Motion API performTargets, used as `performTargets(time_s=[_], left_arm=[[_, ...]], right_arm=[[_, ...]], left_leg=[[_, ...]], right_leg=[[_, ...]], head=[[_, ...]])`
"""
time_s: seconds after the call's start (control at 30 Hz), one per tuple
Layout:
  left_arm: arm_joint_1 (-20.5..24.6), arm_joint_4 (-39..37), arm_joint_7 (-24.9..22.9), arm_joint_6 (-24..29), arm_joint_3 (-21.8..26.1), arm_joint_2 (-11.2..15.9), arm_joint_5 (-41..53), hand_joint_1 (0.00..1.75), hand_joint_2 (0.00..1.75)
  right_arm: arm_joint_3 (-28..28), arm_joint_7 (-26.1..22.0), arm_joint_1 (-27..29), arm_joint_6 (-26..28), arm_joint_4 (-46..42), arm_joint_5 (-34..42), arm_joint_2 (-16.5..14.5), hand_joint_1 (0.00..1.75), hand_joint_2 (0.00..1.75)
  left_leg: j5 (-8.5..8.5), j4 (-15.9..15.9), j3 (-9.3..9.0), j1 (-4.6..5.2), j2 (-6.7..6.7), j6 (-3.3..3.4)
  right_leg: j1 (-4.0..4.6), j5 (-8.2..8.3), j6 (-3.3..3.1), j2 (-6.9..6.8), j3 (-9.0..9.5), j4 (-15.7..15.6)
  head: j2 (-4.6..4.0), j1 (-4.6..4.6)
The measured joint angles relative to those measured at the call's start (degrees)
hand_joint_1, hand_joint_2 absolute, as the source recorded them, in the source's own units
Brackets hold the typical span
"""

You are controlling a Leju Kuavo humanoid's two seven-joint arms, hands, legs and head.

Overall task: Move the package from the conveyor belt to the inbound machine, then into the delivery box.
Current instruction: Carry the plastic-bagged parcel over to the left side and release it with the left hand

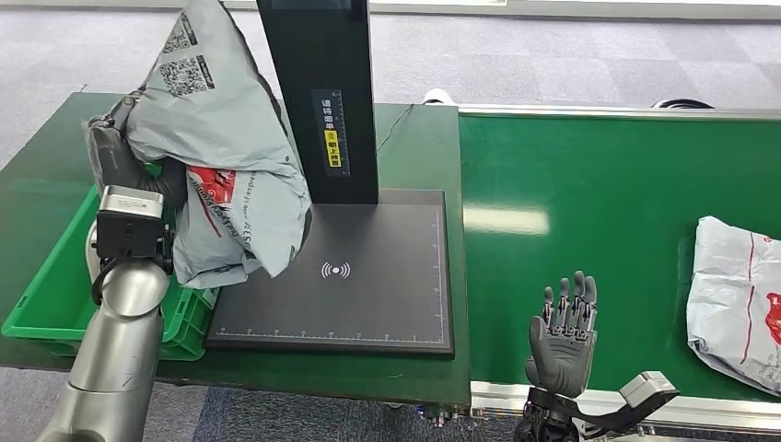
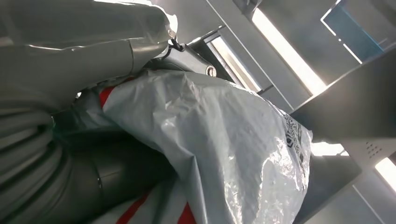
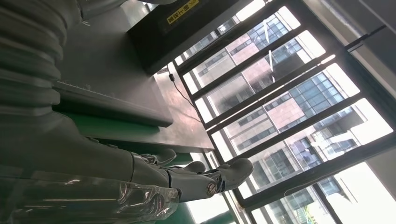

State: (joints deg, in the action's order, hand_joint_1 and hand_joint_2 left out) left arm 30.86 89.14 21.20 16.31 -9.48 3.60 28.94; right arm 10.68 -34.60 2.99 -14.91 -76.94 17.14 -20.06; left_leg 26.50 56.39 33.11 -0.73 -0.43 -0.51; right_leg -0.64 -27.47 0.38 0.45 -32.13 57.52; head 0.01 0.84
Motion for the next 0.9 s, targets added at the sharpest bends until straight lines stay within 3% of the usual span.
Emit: performTargets(time_s=[0.47,0.63,0.77,0.83,0.9], left_arm=[[0.9,0.2,0.4,0.4,0.5,-0.1,-1.0,1.75,1.75],[3.1,-0.6,-0.3,3.6,1.8,0.6,-0.4,1.75,1.75],[5.6,-4.2,-4.7,6.8,4.5,2.7,4.7,1.75,1.75],[8.4,-10.4,-8.5,6.0,7.0,5.1,9.0,1.75,1.75],[11.8,-19.8,-8.6,4.5,11.0,8.0,11.6,1.75,1.75]], right_arm=[[0.1,-0.3,0.0,0.0,0.0,-0.1,0.0,0.0,1.75],[0.3,-0.4,0.0,-0.2,0.2,-0.3,0.0,0.0,1.75],[0.4,-0.4,0.0,-0.4,0.3,-0.3,0.0,0.0,1.75],[0.3,-0.4,0.0,-0.7,0.3,-0.3,0.0,0.0,1.75],[0.3,-0.4,0.0,-1.0,0.3,-0.2,0.0,0.0,1.75]], left_leg=[[0.0,0.0,0.05,-0.01,-0.01,0.0],[0.0,0.0,0.06,-0.01,0.01,0.0],[0.0,0.0,0.07,-0.02,0.01,-0.01],[-0.01,0.0,0.04,-0.04,0.09,-0.02],[-0.02,0.0,-0.02,-0.09,0.41,-0.03]], right_leg=[[0.02,0.01,0.0,0.0,-0.06,0.0],[0.01,0.01,0.01,0.01,-0.06,0.0],[0.03,0.01,0.0,0.01,-0.06,0.0],[0.05,0.02,-0.03,0.09,-0.07,0.0],[0.11,0.1,-0.15,0.37,-0.16,0.1]], head=[[0.0,0.01],[-0.01,0.01],[0.0,-0.01],[0.01,-0.03],[0.0,-0.02]])
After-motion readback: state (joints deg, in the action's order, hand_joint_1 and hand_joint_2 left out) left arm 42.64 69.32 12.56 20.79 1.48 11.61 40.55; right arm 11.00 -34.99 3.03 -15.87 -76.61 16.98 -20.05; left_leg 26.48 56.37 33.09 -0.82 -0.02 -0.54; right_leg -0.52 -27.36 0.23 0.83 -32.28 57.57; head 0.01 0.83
